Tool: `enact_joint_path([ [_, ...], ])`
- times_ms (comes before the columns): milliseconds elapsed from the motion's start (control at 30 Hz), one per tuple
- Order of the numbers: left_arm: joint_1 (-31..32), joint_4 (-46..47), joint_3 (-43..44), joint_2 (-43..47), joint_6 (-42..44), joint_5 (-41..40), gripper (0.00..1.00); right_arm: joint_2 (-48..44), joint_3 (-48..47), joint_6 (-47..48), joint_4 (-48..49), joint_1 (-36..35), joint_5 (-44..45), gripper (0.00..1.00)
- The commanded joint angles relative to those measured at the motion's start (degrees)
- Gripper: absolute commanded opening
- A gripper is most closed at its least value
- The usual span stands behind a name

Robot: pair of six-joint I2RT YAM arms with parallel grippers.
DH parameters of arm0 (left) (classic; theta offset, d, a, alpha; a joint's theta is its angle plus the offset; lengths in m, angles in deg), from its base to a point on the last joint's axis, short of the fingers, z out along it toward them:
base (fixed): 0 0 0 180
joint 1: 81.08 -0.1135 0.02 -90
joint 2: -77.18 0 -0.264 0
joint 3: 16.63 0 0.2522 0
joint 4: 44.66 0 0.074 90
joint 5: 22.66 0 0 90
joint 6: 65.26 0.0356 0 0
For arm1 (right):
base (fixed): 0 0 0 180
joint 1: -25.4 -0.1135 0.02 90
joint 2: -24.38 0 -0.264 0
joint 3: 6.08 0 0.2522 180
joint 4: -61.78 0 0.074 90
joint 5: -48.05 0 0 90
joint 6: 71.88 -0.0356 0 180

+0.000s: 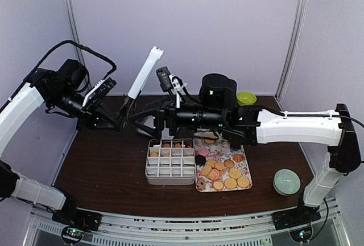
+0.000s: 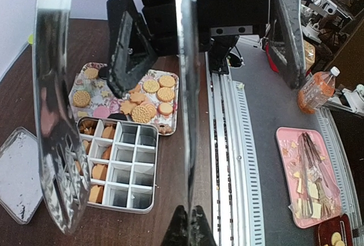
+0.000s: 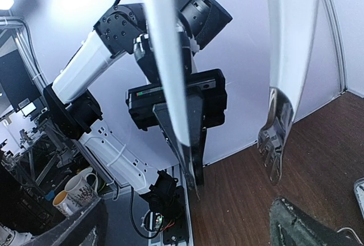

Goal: Pack the cookies
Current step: Pass from the left arm to the right

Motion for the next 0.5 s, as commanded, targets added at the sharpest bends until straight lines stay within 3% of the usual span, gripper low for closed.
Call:
enact_joint_path([
  [0, 0.0, 1.8, -1.1, 1.1, -0.7, 3.3, 0.0, -3.8, 3.4, 0.4, 8.5, 1.1, -0.1, 1.0],
  [133, 0.5, 1.0, -2.1, 1.3, 0.1, 3.5, 0.0, -3.9, 3.1, -3.1, 11.4, 4.4, -2.6, 1.0],
  [300, 1.2, -0.7, -2.7, 1.3, 2.1, 2.5, 0.0, -1.2, -4.6, -0.3, 2.1, 4.9, -7.2, 1.0],
  [467, 1.7, -3.3, -3.0, 1.1, 4.6, 1.6, 0.0, -0.2, -6.0, -2.0, 2.7, 6.4, -10.8, 0.98],
])
